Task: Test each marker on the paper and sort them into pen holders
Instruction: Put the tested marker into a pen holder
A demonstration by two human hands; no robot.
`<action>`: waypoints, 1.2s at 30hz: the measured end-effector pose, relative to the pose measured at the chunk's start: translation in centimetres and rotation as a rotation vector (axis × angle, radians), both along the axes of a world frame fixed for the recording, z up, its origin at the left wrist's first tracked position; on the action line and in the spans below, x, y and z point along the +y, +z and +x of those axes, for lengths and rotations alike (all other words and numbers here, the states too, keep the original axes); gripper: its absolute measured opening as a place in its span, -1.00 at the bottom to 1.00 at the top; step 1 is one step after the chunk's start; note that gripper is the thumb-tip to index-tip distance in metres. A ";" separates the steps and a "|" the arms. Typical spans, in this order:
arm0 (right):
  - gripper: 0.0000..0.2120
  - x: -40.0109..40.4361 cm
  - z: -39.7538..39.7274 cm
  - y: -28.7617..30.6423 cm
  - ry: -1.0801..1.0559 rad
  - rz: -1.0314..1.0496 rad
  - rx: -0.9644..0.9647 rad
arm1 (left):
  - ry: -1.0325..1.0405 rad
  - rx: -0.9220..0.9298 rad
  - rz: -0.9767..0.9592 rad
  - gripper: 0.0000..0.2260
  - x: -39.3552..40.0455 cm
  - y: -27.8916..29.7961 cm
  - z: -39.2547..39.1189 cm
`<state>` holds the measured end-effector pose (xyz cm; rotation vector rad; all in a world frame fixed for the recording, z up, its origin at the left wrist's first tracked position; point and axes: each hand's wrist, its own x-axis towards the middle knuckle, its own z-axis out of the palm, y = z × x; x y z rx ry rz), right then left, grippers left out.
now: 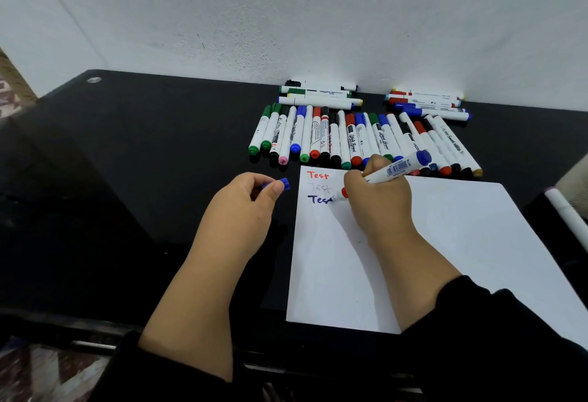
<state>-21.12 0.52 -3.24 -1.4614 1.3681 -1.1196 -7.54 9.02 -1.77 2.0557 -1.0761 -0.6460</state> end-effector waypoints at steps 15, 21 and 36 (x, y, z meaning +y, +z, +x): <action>-0.62 0.1 -0.5 0.9 0.024 0.107 -0.319 | -0.040 0.151 -0.080 -0.94 0.3 -0.4 0.2; -0.58 0.6 -0.3 1.3 0.218 0.140 -0.540 | -0.074 0.307 -0.149 -0.87 0.6 0.0 -0.3; -0.64 1.1 0.1 0.9 0.323 0.110 -0.410 | -0.097 0.389 -0.235 -0.86 0.4 0.6 -1.6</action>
